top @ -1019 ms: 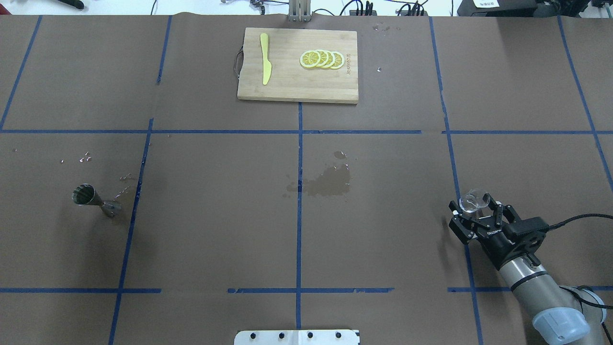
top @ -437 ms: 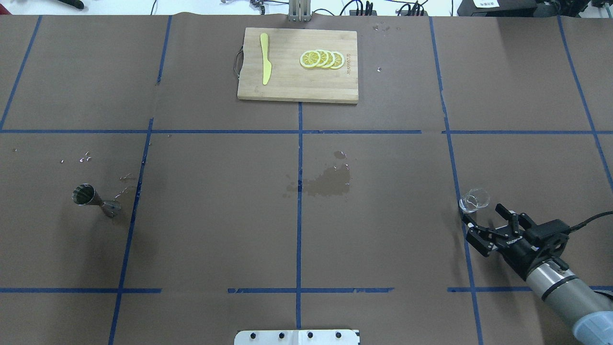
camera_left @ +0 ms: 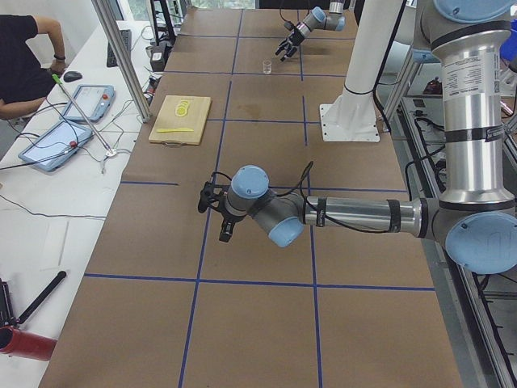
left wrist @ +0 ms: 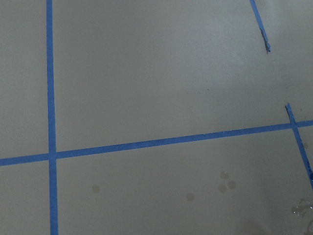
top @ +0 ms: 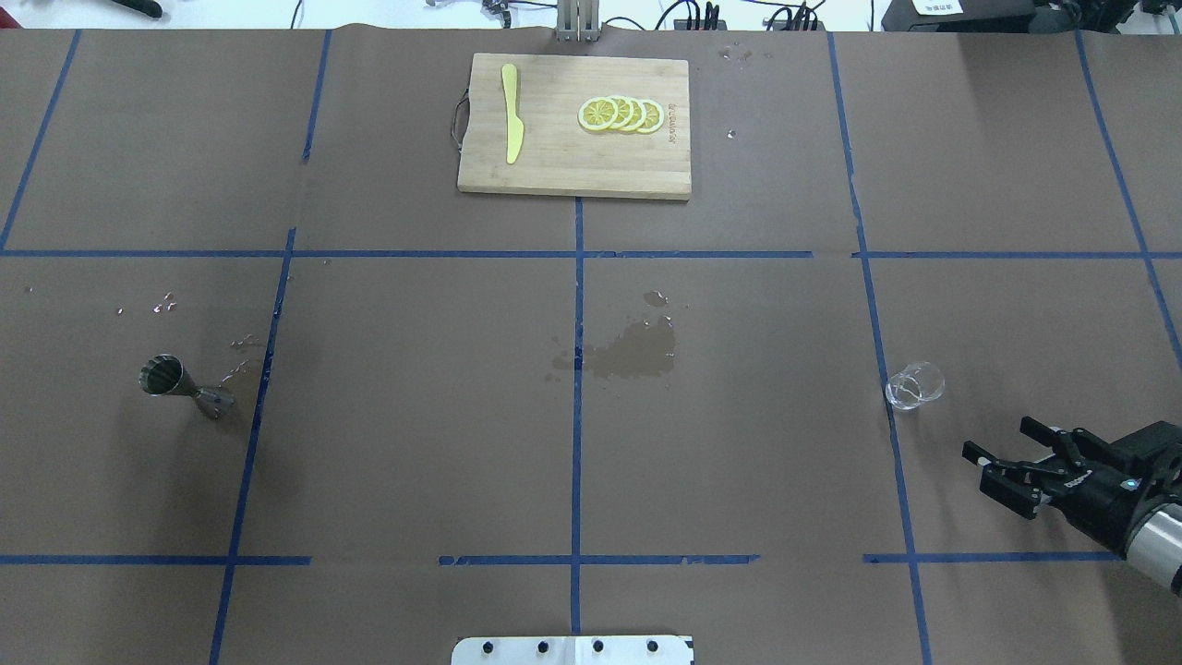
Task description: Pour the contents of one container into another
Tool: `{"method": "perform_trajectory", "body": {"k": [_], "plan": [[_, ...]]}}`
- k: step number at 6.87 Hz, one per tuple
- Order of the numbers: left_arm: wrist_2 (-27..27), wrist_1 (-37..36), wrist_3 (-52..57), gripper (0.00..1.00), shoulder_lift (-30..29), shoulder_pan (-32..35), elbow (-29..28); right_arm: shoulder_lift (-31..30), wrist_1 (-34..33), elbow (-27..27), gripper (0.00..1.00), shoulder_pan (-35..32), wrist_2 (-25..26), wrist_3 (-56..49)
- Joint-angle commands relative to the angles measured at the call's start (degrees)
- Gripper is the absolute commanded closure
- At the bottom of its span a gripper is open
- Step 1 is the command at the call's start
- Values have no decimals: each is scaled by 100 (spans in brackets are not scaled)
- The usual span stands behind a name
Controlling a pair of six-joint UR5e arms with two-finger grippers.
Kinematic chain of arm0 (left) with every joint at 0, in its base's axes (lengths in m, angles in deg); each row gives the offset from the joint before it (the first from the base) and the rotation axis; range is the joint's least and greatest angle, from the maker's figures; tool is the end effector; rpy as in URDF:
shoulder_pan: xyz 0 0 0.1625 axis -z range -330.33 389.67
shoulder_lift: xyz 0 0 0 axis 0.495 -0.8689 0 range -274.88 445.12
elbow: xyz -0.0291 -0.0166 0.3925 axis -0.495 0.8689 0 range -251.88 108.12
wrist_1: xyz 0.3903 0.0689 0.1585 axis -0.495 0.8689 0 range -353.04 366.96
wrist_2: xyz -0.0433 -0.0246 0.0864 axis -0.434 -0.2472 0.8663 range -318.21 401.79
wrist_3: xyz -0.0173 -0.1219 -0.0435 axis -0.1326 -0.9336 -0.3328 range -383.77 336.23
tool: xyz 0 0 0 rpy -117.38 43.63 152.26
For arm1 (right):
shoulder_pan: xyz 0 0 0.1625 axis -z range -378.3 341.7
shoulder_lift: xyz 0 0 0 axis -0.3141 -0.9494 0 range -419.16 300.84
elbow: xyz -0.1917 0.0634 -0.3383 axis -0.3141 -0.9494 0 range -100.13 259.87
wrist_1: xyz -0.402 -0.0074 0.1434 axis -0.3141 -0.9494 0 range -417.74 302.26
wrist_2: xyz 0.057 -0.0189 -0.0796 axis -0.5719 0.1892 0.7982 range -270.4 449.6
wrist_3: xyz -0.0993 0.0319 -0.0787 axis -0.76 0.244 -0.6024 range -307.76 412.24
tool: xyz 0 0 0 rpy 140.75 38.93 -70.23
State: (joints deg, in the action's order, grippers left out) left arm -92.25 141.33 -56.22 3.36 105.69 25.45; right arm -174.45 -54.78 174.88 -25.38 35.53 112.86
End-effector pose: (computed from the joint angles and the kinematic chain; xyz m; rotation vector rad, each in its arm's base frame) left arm 0.0761 -0.4818 0.5584 0.3720 0.9516 -0.0025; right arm -0.3144 -0.2506 0.5956 0.8886 -0.9865 0.0672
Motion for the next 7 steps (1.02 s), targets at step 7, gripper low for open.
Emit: {"method": "perform_trajectory", "body": {"k": [7], "plan": [[-8,28,64,0,2,0,-64,2656,-5319,-827,0,-7971,-8353,-3824]]}}
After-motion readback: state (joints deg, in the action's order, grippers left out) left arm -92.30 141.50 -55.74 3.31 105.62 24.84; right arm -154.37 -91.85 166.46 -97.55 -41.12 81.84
